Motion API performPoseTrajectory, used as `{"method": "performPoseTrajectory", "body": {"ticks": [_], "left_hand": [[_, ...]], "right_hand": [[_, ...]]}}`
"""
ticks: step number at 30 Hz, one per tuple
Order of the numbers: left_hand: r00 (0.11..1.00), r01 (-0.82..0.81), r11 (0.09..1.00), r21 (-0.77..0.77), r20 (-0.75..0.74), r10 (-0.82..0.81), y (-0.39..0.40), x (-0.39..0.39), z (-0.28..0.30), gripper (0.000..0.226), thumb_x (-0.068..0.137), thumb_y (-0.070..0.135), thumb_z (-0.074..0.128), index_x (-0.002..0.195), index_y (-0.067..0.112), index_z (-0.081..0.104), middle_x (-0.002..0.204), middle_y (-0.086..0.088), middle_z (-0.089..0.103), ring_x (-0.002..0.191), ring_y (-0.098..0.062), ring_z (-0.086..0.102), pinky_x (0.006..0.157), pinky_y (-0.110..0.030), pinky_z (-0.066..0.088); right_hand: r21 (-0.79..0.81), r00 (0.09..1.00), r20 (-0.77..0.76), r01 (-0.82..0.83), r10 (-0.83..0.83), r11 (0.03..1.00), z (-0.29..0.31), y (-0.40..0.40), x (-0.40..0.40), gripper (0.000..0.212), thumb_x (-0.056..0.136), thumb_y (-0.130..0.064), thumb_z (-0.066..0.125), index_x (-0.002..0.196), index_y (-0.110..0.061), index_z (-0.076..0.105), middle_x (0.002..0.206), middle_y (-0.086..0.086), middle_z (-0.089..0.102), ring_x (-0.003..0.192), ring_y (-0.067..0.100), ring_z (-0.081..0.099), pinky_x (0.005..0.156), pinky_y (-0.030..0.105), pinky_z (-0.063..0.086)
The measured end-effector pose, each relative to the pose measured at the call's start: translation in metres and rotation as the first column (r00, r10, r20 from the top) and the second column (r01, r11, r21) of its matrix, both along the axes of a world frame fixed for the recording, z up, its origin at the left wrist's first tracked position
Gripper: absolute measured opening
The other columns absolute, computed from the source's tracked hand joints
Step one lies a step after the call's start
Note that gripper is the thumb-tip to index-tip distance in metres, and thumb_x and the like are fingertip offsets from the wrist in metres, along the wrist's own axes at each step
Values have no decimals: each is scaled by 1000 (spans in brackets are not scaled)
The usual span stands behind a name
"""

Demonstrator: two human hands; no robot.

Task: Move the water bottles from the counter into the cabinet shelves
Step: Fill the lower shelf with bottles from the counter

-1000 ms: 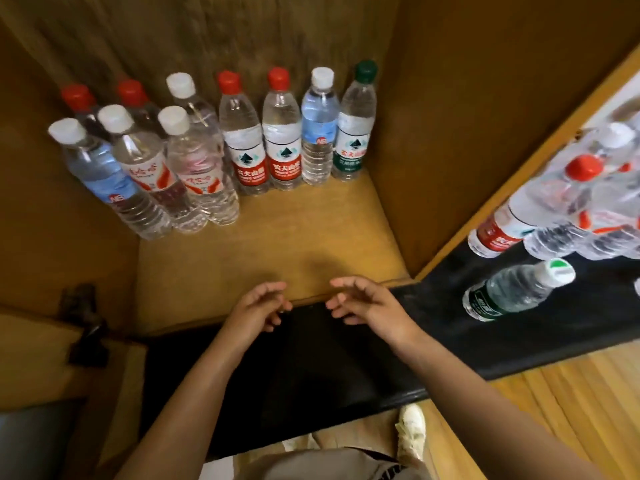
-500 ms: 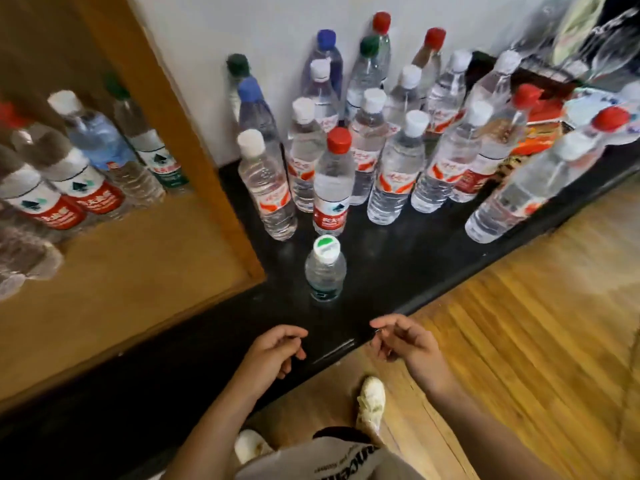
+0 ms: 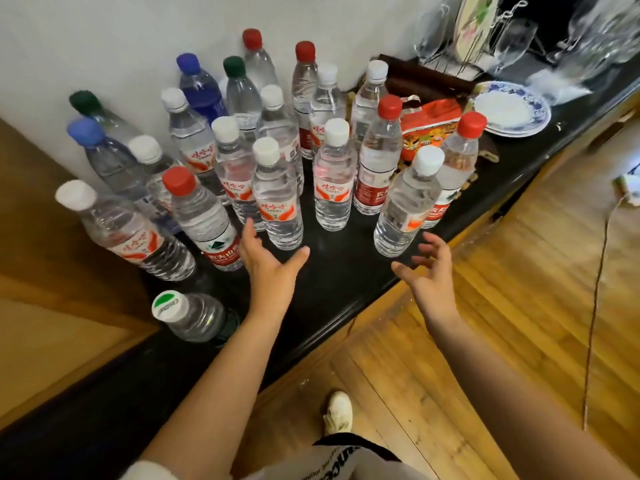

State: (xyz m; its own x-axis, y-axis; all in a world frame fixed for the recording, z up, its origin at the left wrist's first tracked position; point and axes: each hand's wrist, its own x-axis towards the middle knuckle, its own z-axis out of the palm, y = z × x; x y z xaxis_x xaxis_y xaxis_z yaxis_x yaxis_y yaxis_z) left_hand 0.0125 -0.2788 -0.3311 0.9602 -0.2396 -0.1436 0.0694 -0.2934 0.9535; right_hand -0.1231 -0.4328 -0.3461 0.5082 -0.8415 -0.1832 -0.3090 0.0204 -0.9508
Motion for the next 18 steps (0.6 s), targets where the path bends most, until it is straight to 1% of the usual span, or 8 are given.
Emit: {"method": "performPoseTrajectory", "body": {"ticks": [2,5,7,9,11,13,14,18], "left_hand": [[995,-42,999,-19,90,44,-19,18,7,95,69,6,77,143,13,18,147,-11,22,136,-25,27,114,-42,25],[988,-105,994,30,115,101,-37,33,11,98,67,10,79,143,12,18,147,-14,24,138,-28,25,116,-40,21],[985,-141,988,58,105,134,-45,38,10,100,67,14,80,144,12,16,148,-14,23,138,-28,24,114,-34,20],[980,-160,986,52,126,153,-49,41,7,98,68,16,80,144,12,17,146,-13,25,135,-27,28,108,-26,22],[966,-199,977,71,183,183,-51,44,4,92,68,20,80,141,11,24,141,-13,32,131,-25,35,103,-23,26],[951,-227,968,110,239,196,-49,48,1,86,66,24,81,136,12,34,135,-11,40,125,-23,41,98,-20,28],[947,-229,965,130,260,189,-48,49,0,84,65,26,82,134,14,37,132,-11,42,123,-22,42,94,-17,28],[936,-222,955,197,317,152,-41,49,-3,83,64,29,82,133,13,40,130,-12,43,120,-23,43,87,-9,24]], "right_hand": [[-107,1000,-10,-18,18,994,6,-17,14,81,68,-7,79,133,-20,32,131,3,34,114,12,40,92,26,43],[-198,999,-24,-39,35,979,10,-36,33,95,62,-8,82,138,-17,25,138,5,28,127,15,29,106,28,30],[-149,997,4,-79,81,986,10,-44,42,94,63,-3,79,138,-21,25,137,1,33,129,16,31,108,31,27],[-68,987,65,-143,147,987,7,-47,45,87,69,0,73,137,-24,25,128,-10,41,122,10,38,106,32,33],[-64,984,72,-156,161,986,0,-48,43,84,72,-3,73,137,-24,26,116,-20,44,113,4,42,97,23,36],[-122,987,32,-151,156,981,-2,-46,39,75,70,-13,77,128,-29,32,111,-22,47,106,1,46,86,13,36],[-154,986,2,-163,165,975,-3,-46,37,72,68,-19,79,122,-32,34,112,-20,49,105,2,48,84,12,37],[-263,964,-133,-260,232,929,-4,-41,32,75,60,-33,83,125,-22,45,123,-4,56,116,14,52,96,31,46]]}}
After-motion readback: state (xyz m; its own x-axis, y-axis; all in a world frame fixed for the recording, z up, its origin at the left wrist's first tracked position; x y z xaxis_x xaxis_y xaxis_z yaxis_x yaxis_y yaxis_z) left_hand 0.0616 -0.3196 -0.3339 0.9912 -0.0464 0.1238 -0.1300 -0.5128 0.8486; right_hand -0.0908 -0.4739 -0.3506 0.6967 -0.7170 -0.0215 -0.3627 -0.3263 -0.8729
